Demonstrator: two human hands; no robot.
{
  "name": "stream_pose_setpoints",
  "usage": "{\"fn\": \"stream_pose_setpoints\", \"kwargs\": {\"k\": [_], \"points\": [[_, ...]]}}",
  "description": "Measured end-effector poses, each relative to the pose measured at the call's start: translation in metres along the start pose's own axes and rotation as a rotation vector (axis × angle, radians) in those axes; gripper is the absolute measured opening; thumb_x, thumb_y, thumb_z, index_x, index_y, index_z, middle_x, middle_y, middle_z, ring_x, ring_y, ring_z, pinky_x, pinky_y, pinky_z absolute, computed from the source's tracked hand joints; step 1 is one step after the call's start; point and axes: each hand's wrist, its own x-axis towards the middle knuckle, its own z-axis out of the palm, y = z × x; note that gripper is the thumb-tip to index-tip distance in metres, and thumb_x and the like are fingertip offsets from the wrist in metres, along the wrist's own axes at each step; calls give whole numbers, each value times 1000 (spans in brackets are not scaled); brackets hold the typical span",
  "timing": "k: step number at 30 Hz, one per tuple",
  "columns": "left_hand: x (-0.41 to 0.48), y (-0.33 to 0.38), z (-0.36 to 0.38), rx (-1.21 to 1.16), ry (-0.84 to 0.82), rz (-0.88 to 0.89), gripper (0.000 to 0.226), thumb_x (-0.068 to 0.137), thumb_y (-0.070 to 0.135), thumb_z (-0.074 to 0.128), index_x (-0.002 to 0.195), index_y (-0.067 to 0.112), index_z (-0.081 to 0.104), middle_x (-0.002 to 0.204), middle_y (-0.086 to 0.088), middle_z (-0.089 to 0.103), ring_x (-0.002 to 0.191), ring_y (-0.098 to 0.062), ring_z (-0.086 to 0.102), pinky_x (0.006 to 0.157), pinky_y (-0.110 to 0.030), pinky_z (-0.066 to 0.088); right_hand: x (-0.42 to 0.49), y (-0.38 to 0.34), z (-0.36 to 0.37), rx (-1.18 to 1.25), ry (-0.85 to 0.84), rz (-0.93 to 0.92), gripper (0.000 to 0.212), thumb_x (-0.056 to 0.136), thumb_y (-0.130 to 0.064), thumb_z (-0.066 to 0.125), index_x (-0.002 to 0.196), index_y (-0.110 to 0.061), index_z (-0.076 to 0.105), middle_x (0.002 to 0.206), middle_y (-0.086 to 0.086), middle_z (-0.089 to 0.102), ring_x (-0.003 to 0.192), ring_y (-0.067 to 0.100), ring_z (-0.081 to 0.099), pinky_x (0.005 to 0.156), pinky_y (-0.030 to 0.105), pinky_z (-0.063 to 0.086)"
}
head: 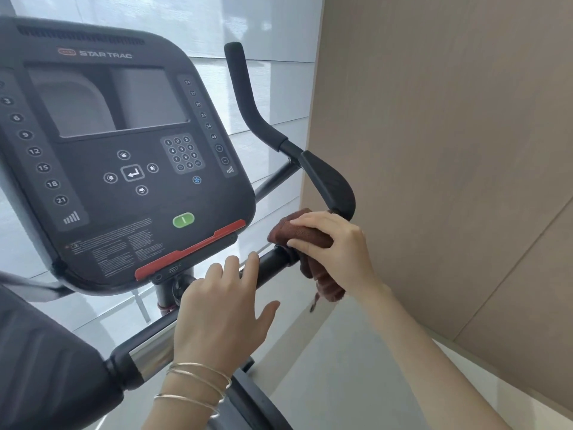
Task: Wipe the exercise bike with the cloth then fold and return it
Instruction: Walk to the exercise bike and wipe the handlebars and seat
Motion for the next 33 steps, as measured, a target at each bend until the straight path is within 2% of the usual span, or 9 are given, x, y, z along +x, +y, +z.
{"fn": "stream_pose_setpoints", "kwargs": {"k": [2,6,9,12,17,20,24,28,33], "points": [[0,0,-2,12,-8,6,69,80,67,41,132,22,42,95,3,59,73,-16,50,53,-26,31,15,10,-9,-21,-52,64,22,83,-33,66,103,-23,70,102,-7,71,94,7,63,86,26,54],[-1,0,-4,40,-18,21,65,80,63,44,130,22,44,93,4,59,71,-15,50,52,-25,28,42,28,-20,-142,6,267,12,78,-29,68,89,-28,71,94,-12,70,88,9,63,81,36,51],[0,0,-3,45,-19,32,64,82,62,41,131,20,41,95,3,57,70,-16,45,54,-26,29,37,21,-12,-233,47,226,8,77,-29,67,83,-29,71,91,-11,71,84,11,63,74,28,49],[0,-1,1,76,-1,40,67,84,64,36,134,20,34,99,3,55,71,-15,35,55,-25,31,20,3,-3,-124,25,151,12,81,-31,67,91,-29,72,93,-12,71,84,4,63,74,18,49],[-1,-4,-1,-5,23,117,64,84,63,37,127,15,39,108,0,53,78,-16,42,63,-27,38,-7,-19,-10,-1,71,238,19,82,-30,68,100,-24,71,96,-10,72,87,4,65,78,20,54],[-3,-7,-4,-110,74,225,61,83,56,47,127,13,43,126,-6,52,106,-24,52,89,-35,45,-49,-27,-24,41,146,399,19,79,-28,71,98,-27,72,94,-13,72,88,3,66,77,19,52],[-13,-8,-2,-204,161,440,56,79,43,57,122,9,54,130,-15,54,122,-36,46,109,-49,35,-122,-52,-46,9,222,549,18,76,-23,74,90,-33,72,91,-21,71,86,-2,65,75,12,47],[-46,6,18,-468,206,561,42,77,31,65,113,10,60,121,-12,61,122,-36,49,113,-50,22,-199,-87,-63,-57,255,686,23,74,-18,76,90,-34,71,92,-23,69,88,-2,65,76,7,44],[-112,38,67,-572,-3,694,45,71,25,73,112,9,62,117,-10,64,120,-35,53,110,-54,30,-293,-122,-55,-209,258,795,30,70,-12,79,91,-32,71,94,-25,68,92,-5,63,83,5,40]]}}
